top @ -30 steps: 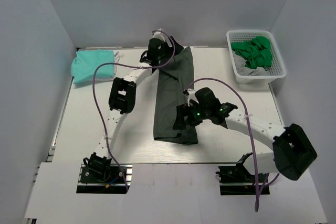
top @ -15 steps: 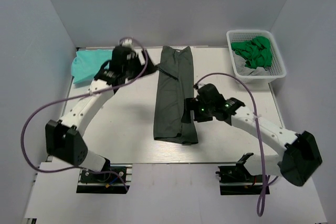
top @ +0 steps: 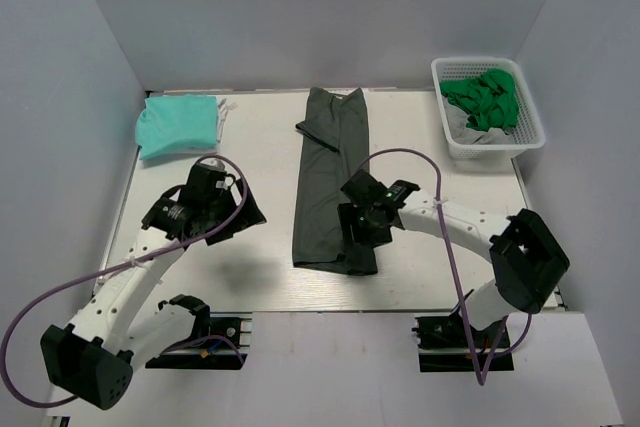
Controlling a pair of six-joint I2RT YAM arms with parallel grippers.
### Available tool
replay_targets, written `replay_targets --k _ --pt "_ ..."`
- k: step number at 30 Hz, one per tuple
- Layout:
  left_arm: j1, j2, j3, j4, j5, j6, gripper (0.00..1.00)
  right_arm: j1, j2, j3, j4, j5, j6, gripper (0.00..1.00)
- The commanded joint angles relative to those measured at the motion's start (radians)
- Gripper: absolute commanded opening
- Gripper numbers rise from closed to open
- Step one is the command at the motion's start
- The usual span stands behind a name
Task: Fold and stack the t-shirts
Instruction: Rotate the tshirt 90 degrees
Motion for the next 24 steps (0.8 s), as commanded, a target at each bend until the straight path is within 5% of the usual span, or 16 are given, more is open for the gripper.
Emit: replay_targets --k 1,10,14,24 --pt "-0.002 0.023 -0.021 -0.082 -0.023 -0.012 1.0 0.04 0.018 0.014 -0.045 0.024 0.042 0.69" --pt "0.008 0.087 -0.032 -0.069 -0.003 0.057 1.0 0.141 0.12 0.07 -0.077 0.005 0.017 0.63" --pt "0.008 0.107 -0.023 -0.069 -0.003 0.075 1.0 0.138 0.147 0.086 -0.076 0.051 0.047 0.48" --pt "0.008 0.135 -0.012 -0.06 0.006 0.115 1.0 0.155 0.173 0.097 -0.039 0.085 0.079 0.46"
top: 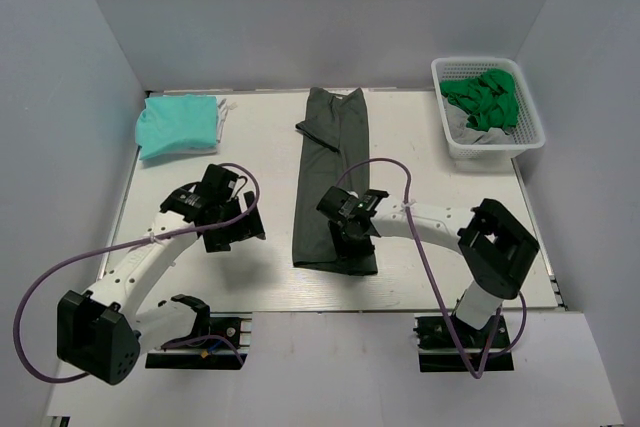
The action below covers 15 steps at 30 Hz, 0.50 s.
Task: Fold and stack the t-shirts
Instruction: Rotate the tshirt 90 degrees
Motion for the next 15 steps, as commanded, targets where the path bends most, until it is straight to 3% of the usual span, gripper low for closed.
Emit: replay_targets --k 1,6,9,15 --pt "0.007 0.011 0.023 0.007 -0.006 0.029 1.0 0.004 0.019 0.037 0.027 0.012 0.013 0.46" --pt "0.007 0.02 0.032 0.007 -0.006 0.049 1.0 0.004 0.066 0.05 0.029 -0.001 -0.007 0.36" --pt "0.007 0.02 0.041 0.007 -0.017 0.049 1.0 0.002 0.06 0.058 0.023 0.015 0.003 0.11" --pt "0.007 0.02 0.041 0.007 -0.006 0.068 1.0 0.002 0.002 0.057 -0.017 0.045 0.034 0.07"
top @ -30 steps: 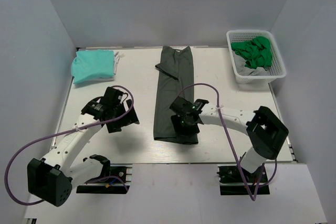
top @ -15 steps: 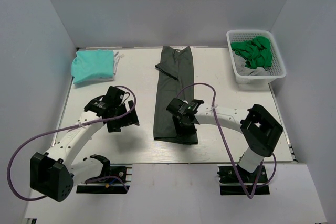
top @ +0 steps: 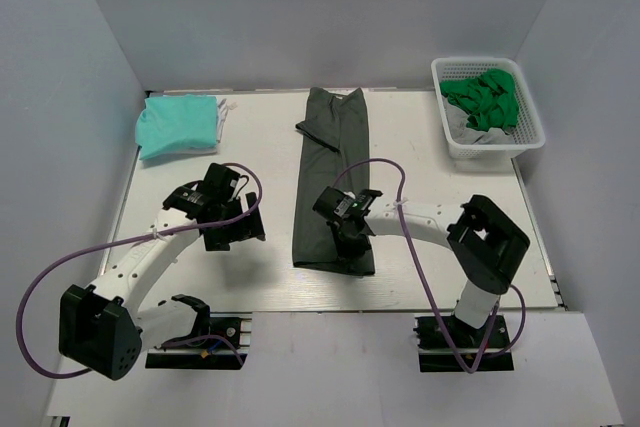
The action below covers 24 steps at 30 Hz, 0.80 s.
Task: Fold and stack the t-shirts
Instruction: Rotate the tshirt 90 degrees
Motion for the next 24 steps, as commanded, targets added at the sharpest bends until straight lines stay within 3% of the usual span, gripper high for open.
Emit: replay_targets --k 1,10,17,24 --pt "0.007 -0.009 0.037 0.015 0.004 0.033 1.0 0.002 -0.075 0.032 -0.06 0.038 0.037 0.05" --pt "0.007 0.037 0.037 0.049 0.041 0.06 1.0 0.005 -0.17 0.055 -0.043 -0.046 0.019 0.04" --pt "0.007 0.048 0.037 0.049 0.032 0.069 1.0 0.028 -0.082 0.105 -0.006 -0.158 -0.05 0.02" --pt "0.007 0.069 0.037 0.031 0.032 0.07 1.0 0.044 0.007 0.128 0.053 -0.138 -0.072 0.02"
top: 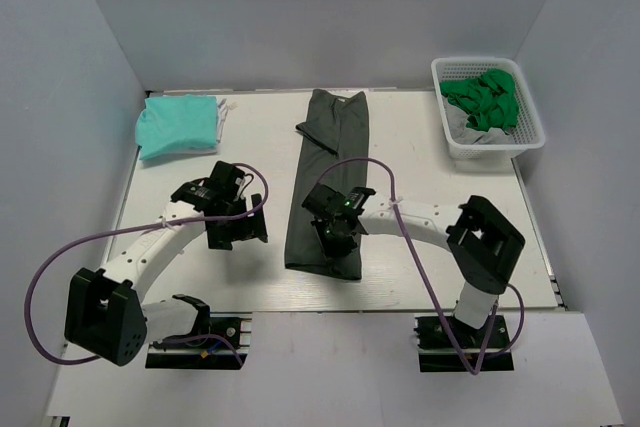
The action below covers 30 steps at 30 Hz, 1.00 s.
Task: Fold and stack the t-shirts
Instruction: Rotate the tshirt 90 degrees
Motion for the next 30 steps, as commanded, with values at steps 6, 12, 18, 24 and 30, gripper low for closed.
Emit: replay_targets --k 6,12,18,24,30 --pt "0.006 -0.003 0.035 -0.018 0.014 0.011 1.0 0.006 0.038 0.08 0.107 0.045 -0.036 0.0" --pt "0.006 -0.003 0.035 -0.027 0.014 0.002 1.0 0.006 0.084 0.093 0.147 -0.033 -0.062 0.0" --pt "0.006 -0.003 0.063 -0.037 0.034 0.002 1.0 0.004 0.162 0.111 0.141 -0.101 -0.109 0.0" --pt "0.006 -0.003 0.063 -0.046 0.043 0.011 1.0 0.006 0.185 0.122 0.15 -0.132 -0.135 0.23" --pt "0.006 -0.003 0.063 -0.046 0.064 0.011 1.0 0.0 0.109 0.165 0.149 -0.162 -0.146 0.88"
